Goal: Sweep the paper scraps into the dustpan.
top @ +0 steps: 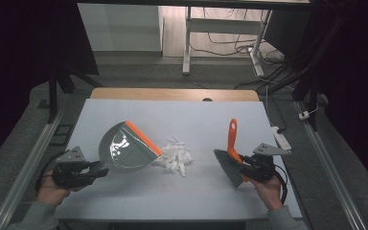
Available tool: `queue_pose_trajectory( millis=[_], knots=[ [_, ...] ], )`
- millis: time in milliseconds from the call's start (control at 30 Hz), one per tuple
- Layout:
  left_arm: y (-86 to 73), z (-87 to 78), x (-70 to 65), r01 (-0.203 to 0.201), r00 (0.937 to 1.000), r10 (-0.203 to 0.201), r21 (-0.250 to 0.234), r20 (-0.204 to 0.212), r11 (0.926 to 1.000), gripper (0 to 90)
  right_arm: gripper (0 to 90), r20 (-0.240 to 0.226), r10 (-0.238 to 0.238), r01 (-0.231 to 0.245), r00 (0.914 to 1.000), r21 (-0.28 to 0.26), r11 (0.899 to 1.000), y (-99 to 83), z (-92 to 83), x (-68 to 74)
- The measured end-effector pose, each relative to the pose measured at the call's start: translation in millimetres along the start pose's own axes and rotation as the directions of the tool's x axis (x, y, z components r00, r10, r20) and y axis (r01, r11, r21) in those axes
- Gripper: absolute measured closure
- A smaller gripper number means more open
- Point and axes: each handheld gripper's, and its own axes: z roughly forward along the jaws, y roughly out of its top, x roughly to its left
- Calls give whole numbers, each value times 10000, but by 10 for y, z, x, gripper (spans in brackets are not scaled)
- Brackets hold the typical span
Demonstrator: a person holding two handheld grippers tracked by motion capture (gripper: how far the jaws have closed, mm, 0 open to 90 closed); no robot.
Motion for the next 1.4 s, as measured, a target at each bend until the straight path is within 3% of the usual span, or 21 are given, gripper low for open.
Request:
queue_pose_trajectory(
  millis=[533, 867, 1400],
  knots=[
    [-78, 35, -25, -252, 9988, 222, 693, 436, 9973, 620, 701, 31, -8, 8, 10000, 15, 10000, 1, 3, 3],
    [-173, 63, -78, -595, 9956, 502, 1209, 785, 9909, 620, 700, -12, -4, 4, 10000, -5, 10000, 9, 16, 19],
    [-276, 105, -97, -725, 9945, 579, 1756, 868, 9818, 620, 701, -56, -73, 73, 10000, -5, 10000, 37, 39, 53]
  ],
)
